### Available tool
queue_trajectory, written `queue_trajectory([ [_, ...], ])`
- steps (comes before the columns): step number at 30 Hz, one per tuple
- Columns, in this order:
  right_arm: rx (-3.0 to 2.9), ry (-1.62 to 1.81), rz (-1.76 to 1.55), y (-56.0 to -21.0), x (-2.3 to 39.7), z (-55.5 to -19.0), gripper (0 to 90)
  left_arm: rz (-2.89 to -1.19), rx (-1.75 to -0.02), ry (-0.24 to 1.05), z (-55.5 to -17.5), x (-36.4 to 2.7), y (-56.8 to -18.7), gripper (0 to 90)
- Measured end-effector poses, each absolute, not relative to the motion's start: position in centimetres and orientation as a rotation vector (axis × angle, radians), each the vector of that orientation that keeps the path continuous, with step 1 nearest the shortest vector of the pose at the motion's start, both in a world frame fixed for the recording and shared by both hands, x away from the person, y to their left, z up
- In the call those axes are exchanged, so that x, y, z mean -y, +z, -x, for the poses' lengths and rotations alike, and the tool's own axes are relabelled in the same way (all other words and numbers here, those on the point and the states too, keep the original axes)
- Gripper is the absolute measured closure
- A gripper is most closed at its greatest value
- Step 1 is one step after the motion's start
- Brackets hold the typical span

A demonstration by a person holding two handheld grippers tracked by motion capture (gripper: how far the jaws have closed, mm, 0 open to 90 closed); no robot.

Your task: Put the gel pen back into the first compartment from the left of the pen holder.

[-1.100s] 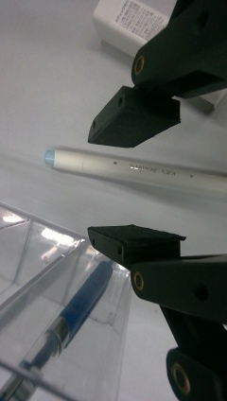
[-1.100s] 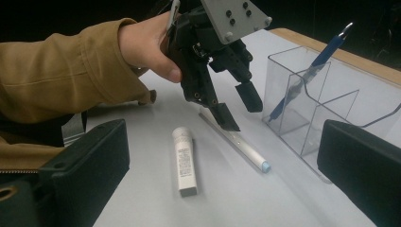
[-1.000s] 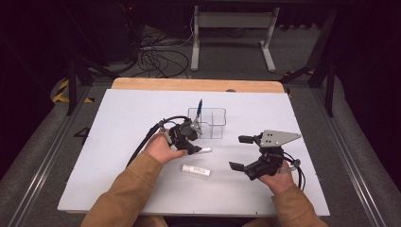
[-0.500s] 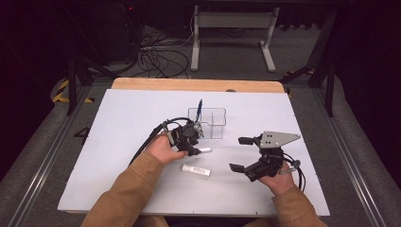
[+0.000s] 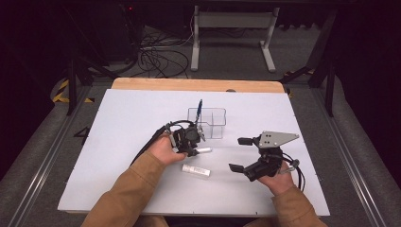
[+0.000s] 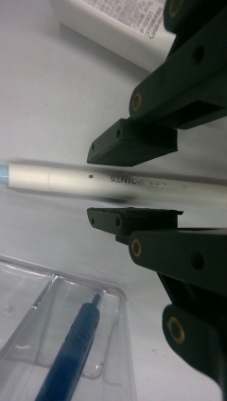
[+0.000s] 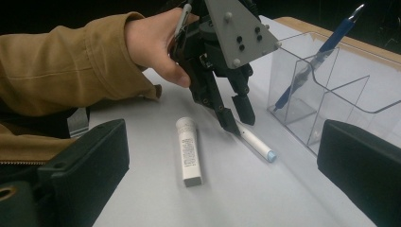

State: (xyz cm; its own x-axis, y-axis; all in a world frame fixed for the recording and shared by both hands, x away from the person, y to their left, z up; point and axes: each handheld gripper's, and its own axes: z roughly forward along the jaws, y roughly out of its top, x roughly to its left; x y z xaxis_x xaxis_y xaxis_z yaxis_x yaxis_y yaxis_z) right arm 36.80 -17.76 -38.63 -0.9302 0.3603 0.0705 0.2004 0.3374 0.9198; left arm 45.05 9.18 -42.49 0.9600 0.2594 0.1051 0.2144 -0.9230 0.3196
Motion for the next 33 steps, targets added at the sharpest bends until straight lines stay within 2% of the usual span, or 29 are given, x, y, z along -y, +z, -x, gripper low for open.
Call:
queue_trajectory([
  [11, -2.451, 1.650, -0.511, -38.6, 17.7, -36.8, 3.4, -2.816, -0.326, 0.218, -45.0, -9.1, -42.7, 77.8],
  [24, -2.460, 1.643, -0.508, -38.7, 17.6, -36.8, 3.3, -2.824, -0.303, 0.209, -45.1, -9.1, -42.6, 78.6],
  [33, -2.459, 1.643, -0.510, -38.7, 17.6, -36.8, 3.3, -2.756, -0.278, 0.240, -44.4, -9.5, -40.6, 78.6],
])
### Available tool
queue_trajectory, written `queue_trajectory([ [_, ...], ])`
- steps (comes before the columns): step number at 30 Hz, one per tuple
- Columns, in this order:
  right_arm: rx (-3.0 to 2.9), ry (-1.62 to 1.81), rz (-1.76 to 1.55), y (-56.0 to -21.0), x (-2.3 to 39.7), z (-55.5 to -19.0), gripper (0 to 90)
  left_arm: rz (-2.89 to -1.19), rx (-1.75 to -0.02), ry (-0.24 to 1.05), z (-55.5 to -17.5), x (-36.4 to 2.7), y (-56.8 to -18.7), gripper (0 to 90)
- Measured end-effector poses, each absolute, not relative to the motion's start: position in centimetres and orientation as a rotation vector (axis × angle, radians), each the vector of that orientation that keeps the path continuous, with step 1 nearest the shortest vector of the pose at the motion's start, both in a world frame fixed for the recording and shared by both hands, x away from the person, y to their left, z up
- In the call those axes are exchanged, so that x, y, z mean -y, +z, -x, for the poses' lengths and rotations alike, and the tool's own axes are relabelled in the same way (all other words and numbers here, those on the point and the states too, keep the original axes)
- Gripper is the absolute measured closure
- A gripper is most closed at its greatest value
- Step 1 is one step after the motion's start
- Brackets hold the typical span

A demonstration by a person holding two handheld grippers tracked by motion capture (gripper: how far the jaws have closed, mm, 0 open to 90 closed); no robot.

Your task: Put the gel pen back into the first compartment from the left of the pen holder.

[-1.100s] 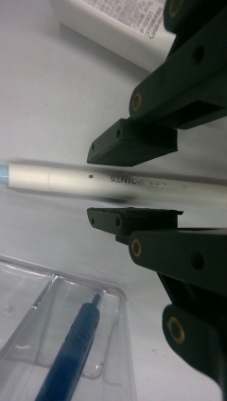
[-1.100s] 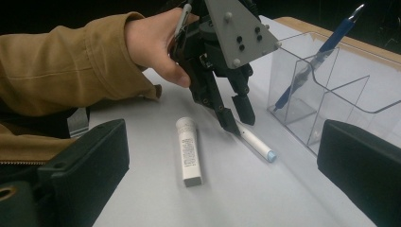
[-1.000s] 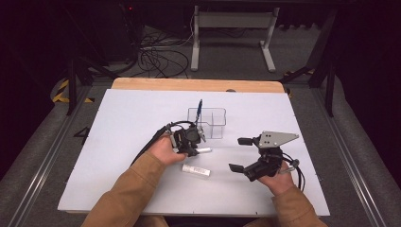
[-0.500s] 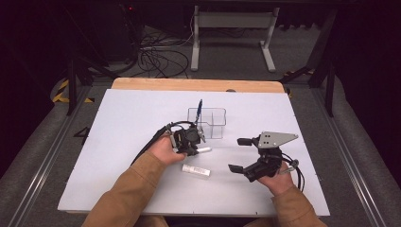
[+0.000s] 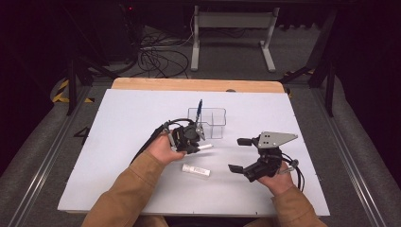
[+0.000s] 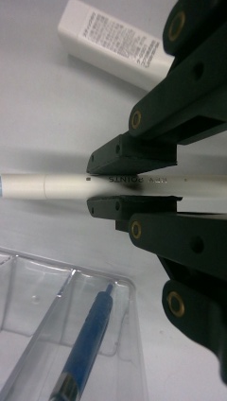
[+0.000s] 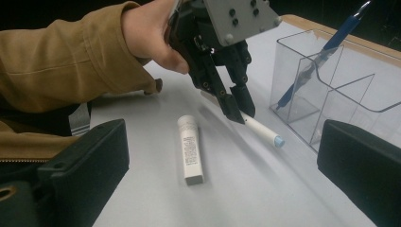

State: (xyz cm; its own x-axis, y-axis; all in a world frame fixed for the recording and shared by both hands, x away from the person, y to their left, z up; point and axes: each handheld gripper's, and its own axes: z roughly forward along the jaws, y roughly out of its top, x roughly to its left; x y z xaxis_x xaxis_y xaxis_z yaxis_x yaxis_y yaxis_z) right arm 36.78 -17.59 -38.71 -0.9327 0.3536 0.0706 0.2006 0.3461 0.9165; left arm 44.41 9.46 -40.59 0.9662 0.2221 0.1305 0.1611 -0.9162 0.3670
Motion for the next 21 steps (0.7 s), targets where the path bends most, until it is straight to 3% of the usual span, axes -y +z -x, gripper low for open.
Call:
queue_trajectory([
  [14, -2.464, 1.640, -0.505, -38.8, 17.5, -36.8, 3.3, -2.731, -0.271, 0.264, -44.0, -9.7, -39.5, 78.6],
  [21, -2.466, 1.637, -0.507, -38.7, 17.4, -36.8, 3.3, -2.636, -0.301, 0.259, -43.8, -10.4, -38.1, 78.6],
])
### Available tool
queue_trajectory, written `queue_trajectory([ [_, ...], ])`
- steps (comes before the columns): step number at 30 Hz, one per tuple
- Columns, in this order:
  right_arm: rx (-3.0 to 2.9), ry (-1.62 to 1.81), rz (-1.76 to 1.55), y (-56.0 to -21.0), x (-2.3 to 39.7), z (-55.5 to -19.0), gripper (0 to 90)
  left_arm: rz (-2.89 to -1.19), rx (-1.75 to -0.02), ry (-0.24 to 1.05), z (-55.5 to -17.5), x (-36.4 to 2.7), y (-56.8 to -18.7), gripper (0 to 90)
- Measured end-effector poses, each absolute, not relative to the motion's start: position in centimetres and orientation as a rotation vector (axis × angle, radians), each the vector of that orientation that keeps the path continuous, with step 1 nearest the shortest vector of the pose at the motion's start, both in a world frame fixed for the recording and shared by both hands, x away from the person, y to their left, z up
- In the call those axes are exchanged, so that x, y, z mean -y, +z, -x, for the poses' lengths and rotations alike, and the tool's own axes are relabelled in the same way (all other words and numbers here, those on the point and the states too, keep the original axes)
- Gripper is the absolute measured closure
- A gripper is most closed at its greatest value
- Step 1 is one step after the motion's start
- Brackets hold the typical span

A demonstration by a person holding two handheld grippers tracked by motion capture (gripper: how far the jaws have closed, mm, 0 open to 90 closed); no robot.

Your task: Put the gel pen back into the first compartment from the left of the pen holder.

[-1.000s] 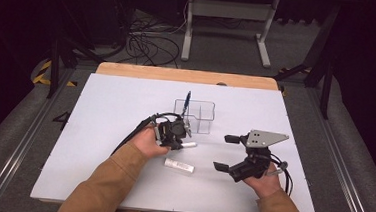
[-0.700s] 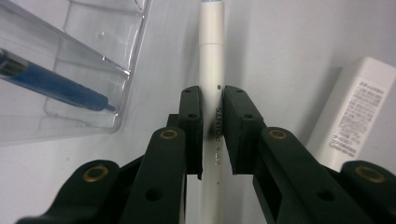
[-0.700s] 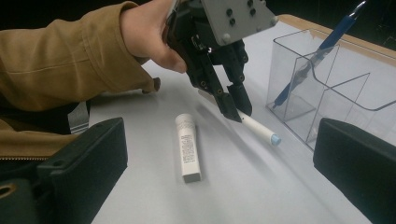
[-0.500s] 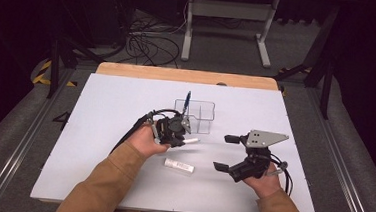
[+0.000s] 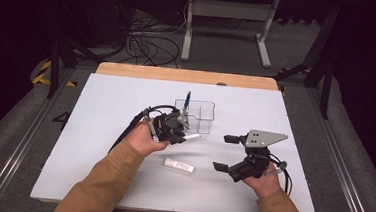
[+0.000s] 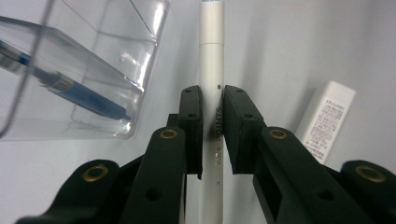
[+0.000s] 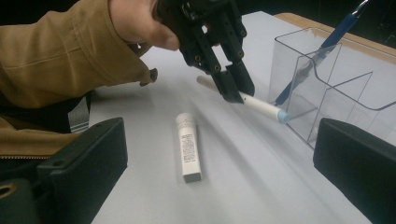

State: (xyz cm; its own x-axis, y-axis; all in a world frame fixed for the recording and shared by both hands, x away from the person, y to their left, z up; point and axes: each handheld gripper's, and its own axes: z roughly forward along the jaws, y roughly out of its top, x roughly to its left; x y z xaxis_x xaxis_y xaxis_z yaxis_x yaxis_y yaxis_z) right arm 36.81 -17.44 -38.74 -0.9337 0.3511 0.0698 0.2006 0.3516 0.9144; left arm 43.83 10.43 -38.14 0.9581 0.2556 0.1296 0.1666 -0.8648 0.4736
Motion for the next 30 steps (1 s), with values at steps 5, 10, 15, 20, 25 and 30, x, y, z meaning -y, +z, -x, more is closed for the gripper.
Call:
queue_trajectory([
  [5, -2.458, 1.644, -0.507, -38.6, 17.5, -36.8, 3.3, -2.528, -0.304, 0.259, -43.5, -11.1, -36.8, 78.5],
  [10, -2.462, 1.642, -0.506, -38.6, 17.3, -36.8, 3.4, -2.432, -0.291, 0.275, -43.4, -11.7, -35.8, 78.5],
  [15, -2.468, 1.637, -0.503, -38.7, 17.2, -36.8, 3.3, -2.354, -0.302, 0.290, -43.5, -12.3, -35.1, 78.5],
  [20, -2.471, 1.634, -0.503, -38.8, 17.2, -36.8, 3.4, -2.261, -0.317, 0.278, -43.7, -12.6, -34.4, 78.5],
  [25, -2.473, 1.632, -0.503, -38.8, 17.2, -36.8, 3.3, -2.165, -0.337, 0.272, -43.8, -13.0, -34.0, 78.5],
  [30, -2.475, 1.632, -0.502, -38.8, 17.2, -36.8, 3.3, -2.065, -0.360, 0.242, -44.2, -13.4, -33.7, 78.4],
])
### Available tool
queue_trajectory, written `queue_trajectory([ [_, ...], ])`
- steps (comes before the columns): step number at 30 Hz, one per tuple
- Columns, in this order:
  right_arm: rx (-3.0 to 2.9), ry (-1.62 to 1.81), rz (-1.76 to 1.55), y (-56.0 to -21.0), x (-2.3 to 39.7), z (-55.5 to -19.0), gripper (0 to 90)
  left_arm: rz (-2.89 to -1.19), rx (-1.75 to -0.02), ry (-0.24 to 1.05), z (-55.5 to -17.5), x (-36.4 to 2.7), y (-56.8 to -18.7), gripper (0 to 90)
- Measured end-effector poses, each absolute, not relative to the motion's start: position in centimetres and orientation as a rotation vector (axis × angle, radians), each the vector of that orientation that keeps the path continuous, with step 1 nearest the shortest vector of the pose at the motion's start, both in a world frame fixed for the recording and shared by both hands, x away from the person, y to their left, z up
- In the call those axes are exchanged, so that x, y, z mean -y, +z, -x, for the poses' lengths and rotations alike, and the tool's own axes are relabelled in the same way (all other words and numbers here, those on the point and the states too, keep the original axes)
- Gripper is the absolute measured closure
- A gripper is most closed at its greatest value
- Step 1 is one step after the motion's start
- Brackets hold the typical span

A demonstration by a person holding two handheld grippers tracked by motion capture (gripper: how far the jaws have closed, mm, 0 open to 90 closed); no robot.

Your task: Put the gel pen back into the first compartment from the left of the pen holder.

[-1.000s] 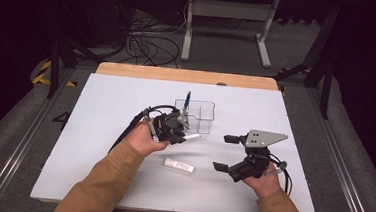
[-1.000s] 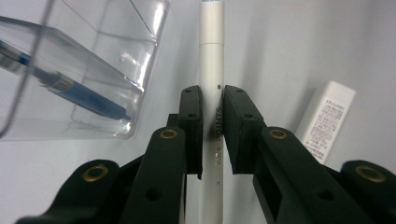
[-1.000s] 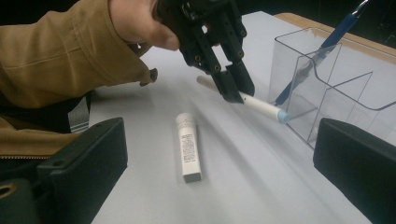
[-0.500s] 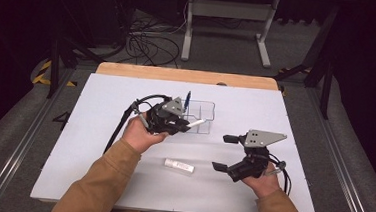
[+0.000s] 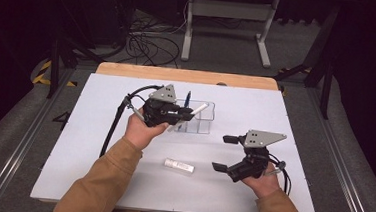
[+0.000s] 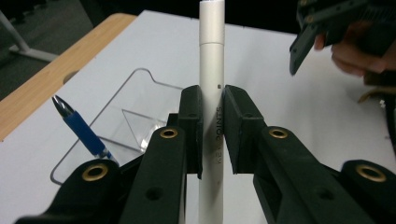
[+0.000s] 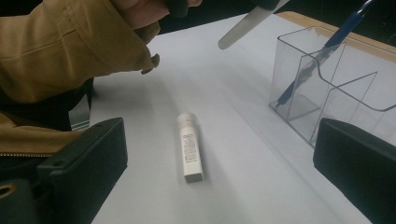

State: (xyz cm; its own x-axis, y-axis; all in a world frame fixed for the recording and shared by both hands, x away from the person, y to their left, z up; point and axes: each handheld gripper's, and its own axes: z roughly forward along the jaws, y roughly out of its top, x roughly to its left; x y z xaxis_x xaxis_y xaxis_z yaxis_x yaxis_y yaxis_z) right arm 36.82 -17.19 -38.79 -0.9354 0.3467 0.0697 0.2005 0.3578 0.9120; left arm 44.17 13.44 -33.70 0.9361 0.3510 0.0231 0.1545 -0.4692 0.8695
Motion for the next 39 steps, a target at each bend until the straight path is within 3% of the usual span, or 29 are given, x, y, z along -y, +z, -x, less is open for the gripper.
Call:
queue_trajectory([
  [19, -2.484, 1.626, -0.498, -38.9, 17.1, -36.8, 3.3, -1.848, -0.398, 0.347, -45.5, -13.3, -33.7, 78.3],
  [39, -2.498, 1.622, -0.489, -39.0, 16.9, -36.8, 3.1, -1.678, -0.460, 0.309, -48.0, -12.2, -35.3, 78.3],
])
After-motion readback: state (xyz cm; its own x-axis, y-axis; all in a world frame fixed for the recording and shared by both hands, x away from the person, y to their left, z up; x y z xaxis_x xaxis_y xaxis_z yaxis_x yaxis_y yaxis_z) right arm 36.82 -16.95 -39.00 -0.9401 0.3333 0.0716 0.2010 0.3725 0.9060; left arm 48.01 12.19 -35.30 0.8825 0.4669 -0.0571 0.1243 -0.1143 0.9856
